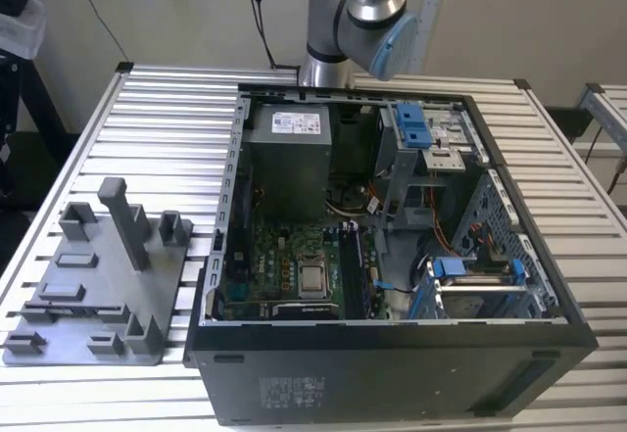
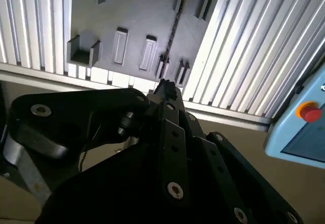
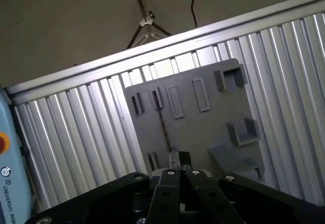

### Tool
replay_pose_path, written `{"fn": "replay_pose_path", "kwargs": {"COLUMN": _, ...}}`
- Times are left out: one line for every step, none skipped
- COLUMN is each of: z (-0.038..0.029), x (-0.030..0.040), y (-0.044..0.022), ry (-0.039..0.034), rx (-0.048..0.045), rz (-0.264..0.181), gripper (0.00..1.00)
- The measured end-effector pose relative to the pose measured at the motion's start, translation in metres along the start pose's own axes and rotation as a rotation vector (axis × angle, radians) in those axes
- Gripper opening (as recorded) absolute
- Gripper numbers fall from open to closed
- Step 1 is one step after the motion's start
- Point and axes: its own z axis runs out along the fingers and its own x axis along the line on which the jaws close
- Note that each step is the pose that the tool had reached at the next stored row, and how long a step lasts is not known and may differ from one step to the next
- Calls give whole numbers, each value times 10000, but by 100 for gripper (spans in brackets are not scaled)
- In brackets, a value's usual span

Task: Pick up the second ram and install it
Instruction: 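Pick up the second ram and move it above second insertion slot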

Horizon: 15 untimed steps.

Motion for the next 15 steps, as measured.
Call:
{"fn": "replay_pose_path", "kwargs": {"z": 1, "x": 0, "y": 0, "ry": 7, "rx": 1, "rz": -179, "gripper": 11}}
{"fn": "replay_pose_path", "kwargs": {"z": 0, "x": 0, "y": 0, "ry": 15, "rx": 1, "rz": -360, "gripper": 11}}
{"fn": "replay_pose_path", "kwargs": {"z": 0, "x": 0, "y": 0, "ry": 23, "rx": 1, "rz": -544, "gripper": 11}}
{"fn": "replay_pose_path", "kwargs": {"z": 0, "x": 0, "y": 0, "ry": 30, "rx": 2, "rz": -734, "gripper": 11}}
{"fn": "replay_pose_path", "kwargs": {"z": 1, "x": 0, "y": 0, "ry": 37, "rx": 3, "rz": -915, "gripper": 11}}
{"fn": "replay_pose_path", "kwargs": {"z": 1, "x": 0, "y": 0, "ry": 44, "rx": 3, "rz": -1100, "gripper": 11}}
{"fn": "replay_pose_path", "kwargs": {"z": 1, "x": 0, "y": 0, "ry": 52, "rx": 4, "rz": -1280, "gripper": 11}}
{"fn": "replay_pose_path", "kwargs": {"z": 2, "x": 0, "y": 0, "ry": 59, "rx": 5, "rz": -1459, "gripper": 11}}
{"fn": "replay_pose_path", "kwargs": {"z": 2, "x": 0, "y": 0, "ry": 66, "rx": 5, "rz": -1639, "gripper": 11}}
{"fn": "replay_pose_path", "kwargs": {"z": 3, "x": 0, "y": 0, "ry": 73, "rx": 6, "rz": -1819, "gripper": 11}}
{"fn": "replay_pose_path", "kwargs": {"z": 4, "x": 0, "y": 0, "ry": 79, "rx": 8, "rz": -1998, "gripper": 11}}
{"fn": "replay_pose_path", "kwargs": {"z": 3, "x": 0, "y": 0, "ry": 86, "rx": 16, "rz": -2177, "gripper": 11}}
{"fn": "replay_pose_path", "kwargs": {"z": 2, "x": -1, "y": 0, "ry": 85, "rx": 52, "rz": -2337, "gripper": 11}}
{"fn": "replay_pose_path", "kwargs": {"z": 3, "x": -1, "y": 0, "ry": 68, "rx": 103, "rz": -2452, "gripper": 11}}
{"fn": "replay_pose_path", "kwargs": {"z": 2, "x": 0, "y": -1, "ry": 59, "rx": 134, "rz": -2507, "gripper": 11}}
